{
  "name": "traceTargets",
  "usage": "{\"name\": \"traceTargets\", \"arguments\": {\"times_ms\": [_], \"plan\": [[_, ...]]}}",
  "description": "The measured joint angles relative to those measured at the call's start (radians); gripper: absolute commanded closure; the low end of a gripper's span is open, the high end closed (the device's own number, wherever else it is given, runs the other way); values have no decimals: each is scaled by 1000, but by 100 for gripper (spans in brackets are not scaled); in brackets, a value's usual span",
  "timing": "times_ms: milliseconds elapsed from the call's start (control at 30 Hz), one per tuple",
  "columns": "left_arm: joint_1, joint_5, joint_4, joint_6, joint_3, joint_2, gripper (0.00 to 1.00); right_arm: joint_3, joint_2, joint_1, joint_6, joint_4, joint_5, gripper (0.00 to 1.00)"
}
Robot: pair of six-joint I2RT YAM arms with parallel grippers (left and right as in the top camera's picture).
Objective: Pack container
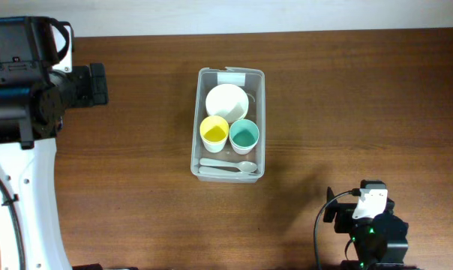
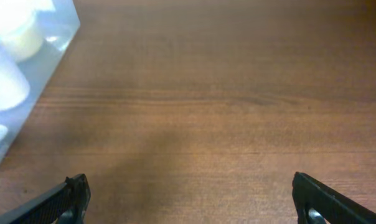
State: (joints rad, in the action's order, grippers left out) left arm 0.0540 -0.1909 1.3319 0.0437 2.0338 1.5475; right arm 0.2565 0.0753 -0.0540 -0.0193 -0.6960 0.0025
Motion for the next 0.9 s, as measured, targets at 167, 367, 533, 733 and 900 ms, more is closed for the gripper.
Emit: {"name": "traceTargets", "arguments": {"times_ms": [167, 367, 533, 733, 900], "plan": [[0, 0, 0, 0, 0, 0, 0, -49, -28, 0, -1, 1, 0, 1], [0, 0, 0, 0, 0, 0, 1, -81, -60, 0, 0, 2, -3, 1], [0, 0, 0, 0, 0, 0, 0, -90, -60, 0, 0, 6, -3, 1], [0, 0, 0, 0, 0, 0, 0, -90, -60, 0, 0, 7, -3, 1], [0, 0, 0, 0, 0, 0, 1, -90, -60, 0, 0, 9, -3, 1]]}}
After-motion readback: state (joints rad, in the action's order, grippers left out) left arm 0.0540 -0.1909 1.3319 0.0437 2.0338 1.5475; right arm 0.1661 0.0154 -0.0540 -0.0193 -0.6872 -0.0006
